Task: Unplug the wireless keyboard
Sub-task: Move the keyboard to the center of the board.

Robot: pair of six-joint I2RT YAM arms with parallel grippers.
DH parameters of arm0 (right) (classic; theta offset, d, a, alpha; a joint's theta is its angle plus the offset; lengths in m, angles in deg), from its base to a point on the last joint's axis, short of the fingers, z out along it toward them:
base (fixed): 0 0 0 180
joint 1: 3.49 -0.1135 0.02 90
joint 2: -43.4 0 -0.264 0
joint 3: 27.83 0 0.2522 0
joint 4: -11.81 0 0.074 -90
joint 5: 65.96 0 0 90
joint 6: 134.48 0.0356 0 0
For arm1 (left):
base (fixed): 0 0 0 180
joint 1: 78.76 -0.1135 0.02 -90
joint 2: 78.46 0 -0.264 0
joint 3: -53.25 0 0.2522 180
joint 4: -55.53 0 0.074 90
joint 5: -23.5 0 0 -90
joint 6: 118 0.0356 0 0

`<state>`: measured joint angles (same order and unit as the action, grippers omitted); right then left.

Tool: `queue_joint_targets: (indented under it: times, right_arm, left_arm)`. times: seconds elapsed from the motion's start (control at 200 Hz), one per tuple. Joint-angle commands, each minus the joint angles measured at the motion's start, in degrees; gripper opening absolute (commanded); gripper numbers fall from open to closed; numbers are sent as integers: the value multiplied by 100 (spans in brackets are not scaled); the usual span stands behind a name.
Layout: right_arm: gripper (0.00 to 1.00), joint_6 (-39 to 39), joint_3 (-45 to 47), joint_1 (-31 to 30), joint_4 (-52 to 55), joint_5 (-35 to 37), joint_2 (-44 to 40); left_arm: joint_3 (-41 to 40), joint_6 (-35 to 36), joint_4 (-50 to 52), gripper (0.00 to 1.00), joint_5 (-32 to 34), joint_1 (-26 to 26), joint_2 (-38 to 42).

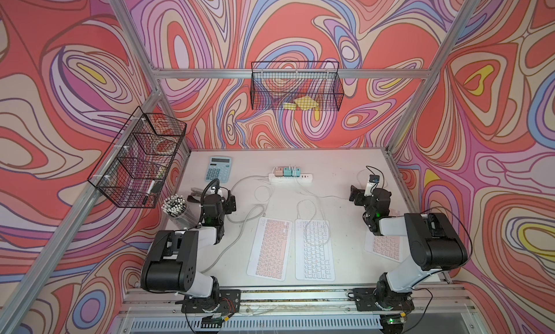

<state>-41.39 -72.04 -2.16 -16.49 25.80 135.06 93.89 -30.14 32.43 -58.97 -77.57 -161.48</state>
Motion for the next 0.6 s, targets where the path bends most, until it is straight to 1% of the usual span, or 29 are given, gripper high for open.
queue_joint_targets:
  times: [0.0, 0.145, 0.285, 0.391, 0.461, 0.596]
  right_arm:
    - [92, 31, -397, 9, 1102, -285, -593]
    - [91, -8, -834, 9, 2071, -672, -828]
    - [90, -22, -987, 13, 2606, -962, -1113]
    - [89, -5, -1178, 8, 3175, -976, -1285]
    - [88, 7, -1339, 5, 3566, -945, -1338]
    - [86, 124, -1578, -9, 4110, -1021, -1357]
  left_arm:
    - [714, -10, 1351, 94, -296, -17, 439]
    - [1397, -379, 2458, 90, -771, -14, 683]
    - [1734, -647, 3089, 88, -1126, 153, 902]
    - [1821, -969, 3283, 87, -1398, 292, 1020]
    - [1819, -1175, 3303, 87, -1457, 431, 1057]
    - [1821, -1530, 3265, 83, -1711, 635, 1035]
